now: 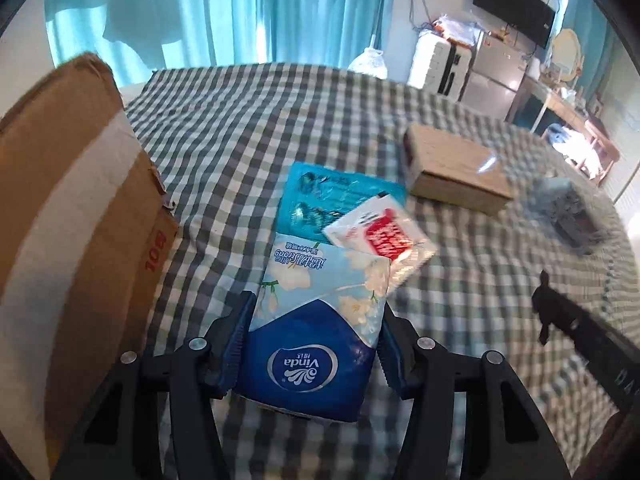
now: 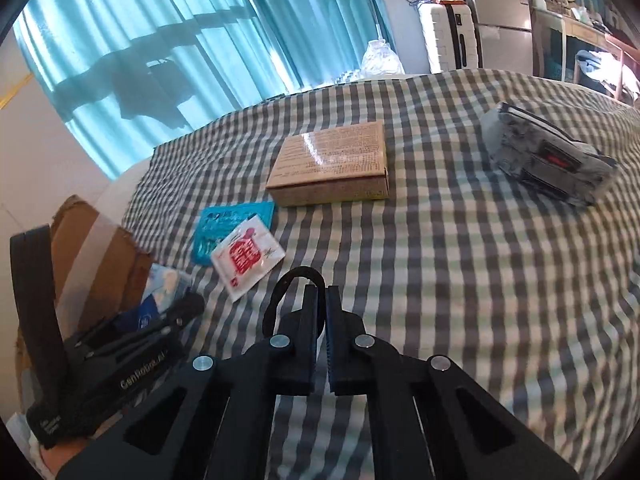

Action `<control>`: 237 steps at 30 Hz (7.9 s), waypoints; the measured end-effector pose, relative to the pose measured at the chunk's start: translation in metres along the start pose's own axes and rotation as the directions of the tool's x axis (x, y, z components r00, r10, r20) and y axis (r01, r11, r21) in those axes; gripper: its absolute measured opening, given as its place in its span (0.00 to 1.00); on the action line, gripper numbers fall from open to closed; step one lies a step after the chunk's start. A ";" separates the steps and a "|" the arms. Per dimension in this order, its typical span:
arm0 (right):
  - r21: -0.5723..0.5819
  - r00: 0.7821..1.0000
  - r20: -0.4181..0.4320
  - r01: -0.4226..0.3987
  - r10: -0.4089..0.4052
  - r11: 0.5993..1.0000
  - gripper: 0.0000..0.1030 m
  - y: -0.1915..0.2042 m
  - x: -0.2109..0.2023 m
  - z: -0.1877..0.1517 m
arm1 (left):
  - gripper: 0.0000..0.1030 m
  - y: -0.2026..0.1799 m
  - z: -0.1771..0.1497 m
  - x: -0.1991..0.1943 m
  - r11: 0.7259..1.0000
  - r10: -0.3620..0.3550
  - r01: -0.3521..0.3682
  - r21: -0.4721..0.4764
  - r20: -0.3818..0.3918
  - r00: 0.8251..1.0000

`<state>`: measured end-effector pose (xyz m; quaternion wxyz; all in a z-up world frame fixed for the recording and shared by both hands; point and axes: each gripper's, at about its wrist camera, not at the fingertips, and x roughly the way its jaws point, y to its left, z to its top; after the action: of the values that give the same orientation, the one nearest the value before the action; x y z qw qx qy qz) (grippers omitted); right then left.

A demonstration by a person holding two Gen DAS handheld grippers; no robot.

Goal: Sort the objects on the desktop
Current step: 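Carry the tissue pack and hair tie over the cardboard box with both tools, then open both tools to drop the tissue pack and hair tie into the box, then grasp the red-and-white sachet with the left tool while the right tool grasps the silver-white packet, then carry the sachet and silver-white packet over the cardboard box with both tools, then open both tools to drop the sachet and packet into the box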

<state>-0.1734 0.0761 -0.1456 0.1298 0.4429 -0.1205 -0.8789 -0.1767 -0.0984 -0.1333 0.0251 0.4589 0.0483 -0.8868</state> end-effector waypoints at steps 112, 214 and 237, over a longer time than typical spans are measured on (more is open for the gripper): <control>-0.204 0.949 0.197 0.284 -0.245 0.937 0.77 -0.126 -0.042 0.081 | 1.00 -0.078 0.018 0.017 0.988 0.154 -0.156 -0.020 -0.065 0.986; -0.317 0.956 0.058 -0.254 0.286 0.914 0.11 0.275 -0.114 -0.030 | 0.32 0.176 0.005 -0.224 0.988 0.079 -0.054 -0.145 0.174 0.982; -0.373 0.963 0.125 -0.176 0.237 0.911 0.59 0.307 -0.090 0.004 | 0.92 0.206 -0.008 -0.182 0.967 0.192 -0.177 -0.184 0.070 0.979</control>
<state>-0.0876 -0.1808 0.0238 0.2903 0.3208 -0.0151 -0.9015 -0.0464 -0.3023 -0.0024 0.1501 0.4183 0.0827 -0.8920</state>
